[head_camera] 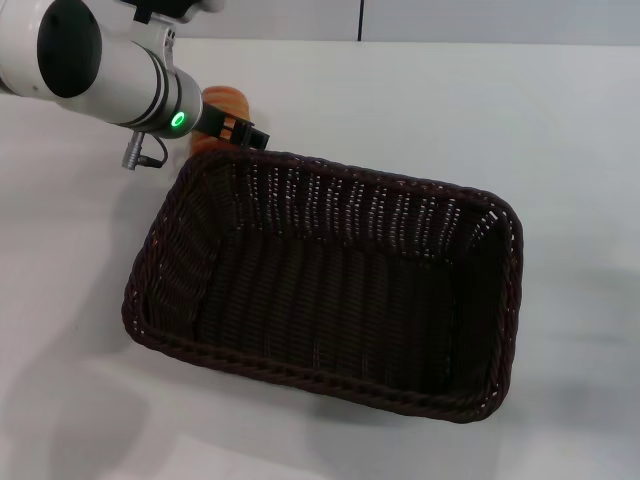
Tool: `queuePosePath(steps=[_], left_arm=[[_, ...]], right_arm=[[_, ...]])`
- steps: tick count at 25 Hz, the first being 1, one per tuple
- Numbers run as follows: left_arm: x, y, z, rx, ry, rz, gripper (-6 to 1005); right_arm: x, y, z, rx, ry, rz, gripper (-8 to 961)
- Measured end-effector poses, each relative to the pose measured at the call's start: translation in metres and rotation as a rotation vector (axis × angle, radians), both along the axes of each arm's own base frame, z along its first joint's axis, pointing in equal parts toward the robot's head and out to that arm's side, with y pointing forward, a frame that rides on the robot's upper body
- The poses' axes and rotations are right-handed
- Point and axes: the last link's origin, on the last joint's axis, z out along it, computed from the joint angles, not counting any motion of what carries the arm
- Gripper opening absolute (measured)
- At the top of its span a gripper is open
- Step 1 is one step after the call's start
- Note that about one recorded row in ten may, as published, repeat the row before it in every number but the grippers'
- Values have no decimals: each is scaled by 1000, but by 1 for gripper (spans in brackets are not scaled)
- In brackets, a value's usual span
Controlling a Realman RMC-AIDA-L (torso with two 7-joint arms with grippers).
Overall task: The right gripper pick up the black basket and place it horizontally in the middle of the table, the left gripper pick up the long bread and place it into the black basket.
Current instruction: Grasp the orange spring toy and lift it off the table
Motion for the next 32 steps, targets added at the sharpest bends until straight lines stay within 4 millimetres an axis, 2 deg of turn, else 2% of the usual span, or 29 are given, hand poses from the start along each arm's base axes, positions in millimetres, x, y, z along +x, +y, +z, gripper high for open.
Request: queuePosePath(steps=[8,13,22,32], left_arm=[[-4,1,2,18,40,-64,724],[-8,0,0,18,65,-92,534],[-9,-3,-4,-13,111,-165,412],[1,-6,-2,-30,67,-144,309]], right_arm=[[1,0,1,0,-3,0,835],[-1,-1,-1,-8,-2,4,836],[-1,0,-2,-8,-2,5,834],[1,-1,-1,-9,-5,-2,833]])
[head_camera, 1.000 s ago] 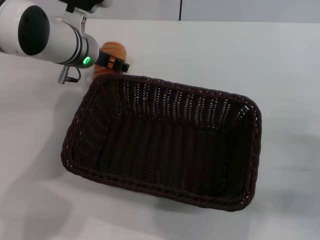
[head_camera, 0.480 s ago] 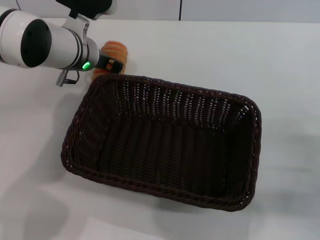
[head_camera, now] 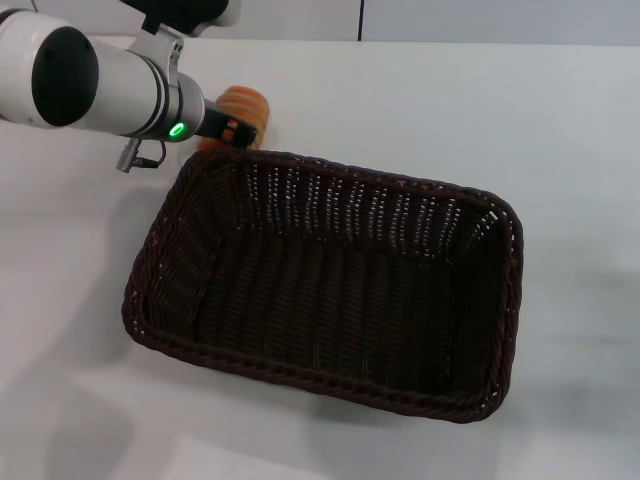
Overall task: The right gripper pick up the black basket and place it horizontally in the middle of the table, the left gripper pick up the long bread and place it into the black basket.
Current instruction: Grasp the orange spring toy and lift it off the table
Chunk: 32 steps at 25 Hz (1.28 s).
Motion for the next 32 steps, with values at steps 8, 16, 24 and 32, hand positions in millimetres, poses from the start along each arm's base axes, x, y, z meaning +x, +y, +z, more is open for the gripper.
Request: queuePosePath(steps=[8,16,24,32], left_arm=[[2,-1,-1,-5,0,-3,540],[0,-2,-2,-14,11,2,678],[-4,-2,-4,-24,21,19,860],[-3,-4,-10,-51,59,-10,805]], right_arm=[[1,0,2,6,-1,-5,832],[1,2,1,1,-4,-1,832],[1,1,2,2,-4,-1,832],[1,1,1,-2,-6,2,832]])
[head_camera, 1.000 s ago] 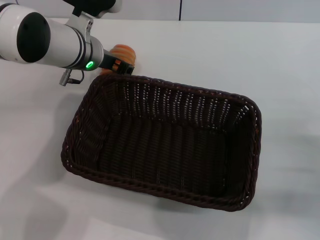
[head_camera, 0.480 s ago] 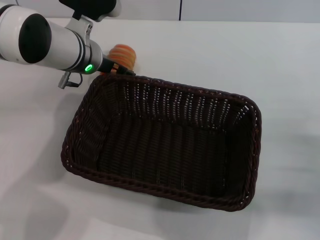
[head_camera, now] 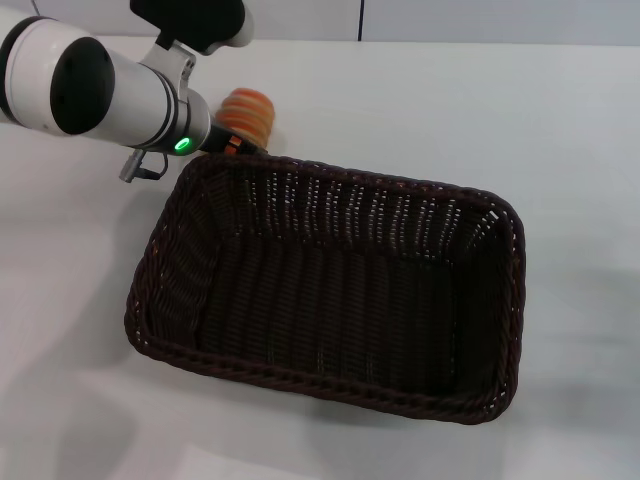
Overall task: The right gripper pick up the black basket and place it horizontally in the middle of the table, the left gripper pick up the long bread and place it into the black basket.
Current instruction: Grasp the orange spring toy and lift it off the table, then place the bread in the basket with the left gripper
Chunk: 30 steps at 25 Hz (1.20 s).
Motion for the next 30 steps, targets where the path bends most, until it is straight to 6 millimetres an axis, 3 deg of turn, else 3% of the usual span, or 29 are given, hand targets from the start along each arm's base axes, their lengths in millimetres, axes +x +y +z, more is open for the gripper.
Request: queuePosePath(steps=[4,11,15,24,30], left_arm=[[5,0,1,2,0,-30,705],[8,1,2,-1,7,-54,663],[20,1,8,19,-8,-117,639],[75,-19,58,135,-101,-324,563],[92,-57,87,103,-106,-348,513]], right_arm=[[0,-1,0,-1,0,-2,833],[1,-2,-1,-3,0,-3,833],[1,-2,-1,-2,0,-4,833],[1,-3,-1,-1,2,-5,833],[3,-4,1,5,1,-13,833]])
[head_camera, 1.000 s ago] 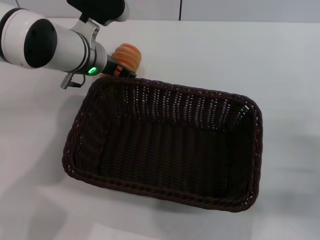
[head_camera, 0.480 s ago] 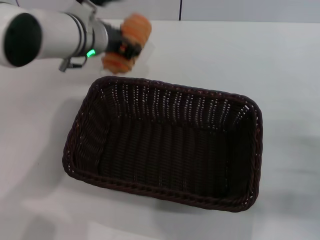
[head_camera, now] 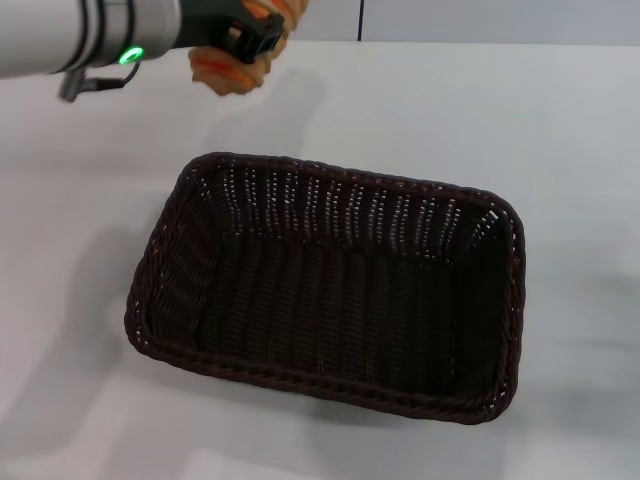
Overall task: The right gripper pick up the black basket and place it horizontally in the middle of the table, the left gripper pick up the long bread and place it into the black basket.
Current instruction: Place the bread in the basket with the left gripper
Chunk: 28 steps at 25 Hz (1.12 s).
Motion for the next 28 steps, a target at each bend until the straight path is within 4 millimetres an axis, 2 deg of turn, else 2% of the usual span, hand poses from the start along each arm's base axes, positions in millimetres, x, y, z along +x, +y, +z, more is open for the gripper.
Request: queuePosePath(steps=[3,8,11,16,20,27,28], left_arm=[[3,-27,7,-58,-3,-1,469],[-8,-72,8,-185,-9,23,432],[-18,-85,1,-264,-14,42,418],[-28,-84,-12,-346,13,98,390],[-28,-82,-15,-353,17,98,363],[-27,-82,-15,-360,23,95,564],[-27,-82,-15,-360,23,95,632]], right_arm=[[1,0,1,4,-1,-2,833],[1,0,2,9,-2,-5,832],[2,1,4,15,-2,-6,832],[0,3,5,19,-2,1,831],[-1,3,5,21,-1,4,831],[0,2,6,22,-2,0,832],[0,2,6,22,-2,0,832]])
